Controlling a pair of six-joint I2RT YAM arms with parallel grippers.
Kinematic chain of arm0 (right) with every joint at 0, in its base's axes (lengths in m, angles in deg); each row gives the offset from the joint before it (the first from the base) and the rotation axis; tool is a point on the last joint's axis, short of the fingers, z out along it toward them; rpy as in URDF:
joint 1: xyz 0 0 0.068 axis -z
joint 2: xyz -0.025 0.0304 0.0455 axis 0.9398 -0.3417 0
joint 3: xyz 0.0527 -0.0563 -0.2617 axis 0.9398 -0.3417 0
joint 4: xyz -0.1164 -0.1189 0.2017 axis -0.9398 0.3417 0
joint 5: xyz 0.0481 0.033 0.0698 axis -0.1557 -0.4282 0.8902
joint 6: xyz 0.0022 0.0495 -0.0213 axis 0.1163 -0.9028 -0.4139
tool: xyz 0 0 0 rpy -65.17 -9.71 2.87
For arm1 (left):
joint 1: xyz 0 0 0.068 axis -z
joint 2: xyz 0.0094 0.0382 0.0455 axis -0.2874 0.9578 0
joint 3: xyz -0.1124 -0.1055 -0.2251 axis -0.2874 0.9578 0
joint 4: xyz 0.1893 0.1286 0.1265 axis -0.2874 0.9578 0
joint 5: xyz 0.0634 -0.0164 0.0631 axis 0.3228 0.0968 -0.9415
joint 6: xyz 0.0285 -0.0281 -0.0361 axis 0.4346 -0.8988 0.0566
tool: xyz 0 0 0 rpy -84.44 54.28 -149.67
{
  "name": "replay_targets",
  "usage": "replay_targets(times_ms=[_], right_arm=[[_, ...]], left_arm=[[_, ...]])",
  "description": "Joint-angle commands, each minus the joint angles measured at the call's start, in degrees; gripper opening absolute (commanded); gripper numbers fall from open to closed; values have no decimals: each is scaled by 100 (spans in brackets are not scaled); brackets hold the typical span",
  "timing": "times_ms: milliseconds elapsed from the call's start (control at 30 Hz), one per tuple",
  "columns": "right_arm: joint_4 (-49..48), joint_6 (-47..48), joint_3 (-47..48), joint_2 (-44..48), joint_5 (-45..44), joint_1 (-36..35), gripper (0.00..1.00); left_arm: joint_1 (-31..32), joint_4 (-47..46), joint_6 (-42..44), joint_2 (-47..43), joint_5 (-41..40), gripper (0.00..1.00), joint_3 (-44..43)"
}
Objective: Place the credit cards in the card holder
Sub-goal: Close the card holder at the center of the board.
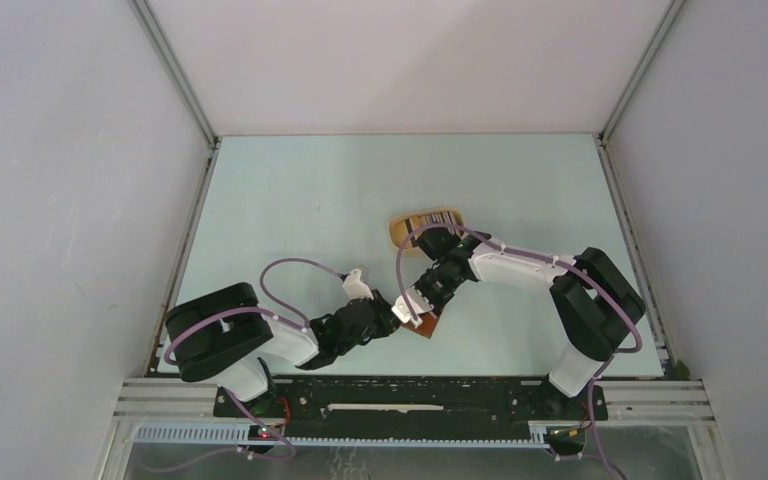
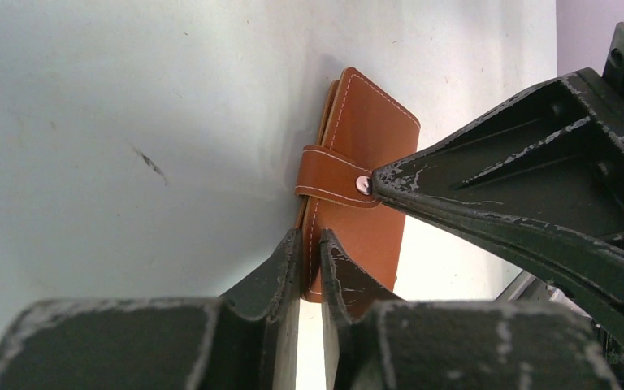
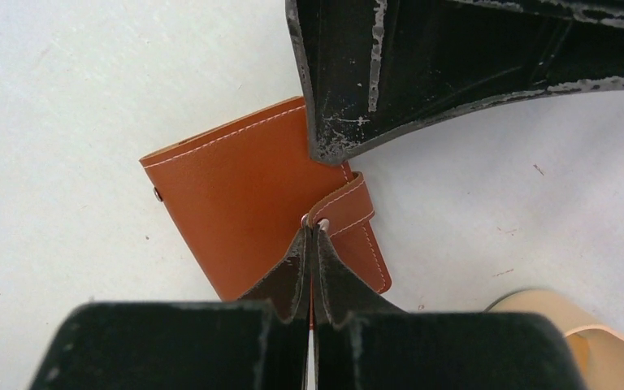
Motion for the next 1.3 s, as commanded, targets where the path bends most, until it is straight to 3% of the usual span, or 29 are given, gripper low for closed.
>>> replay_targets(times_ms=[0,467,1267], right_arm=[[65,95,-54,-113,-147,-52,0],[226,110,-55,-146,-70,-158,0],[357,365,-302,-590,-991,-524,0]], left_arm=[[-26,538,133,161,-99,16,-81],[-26,527,148,157,-100,16,-85],[-26,374,185,129,-79,16,-1]])
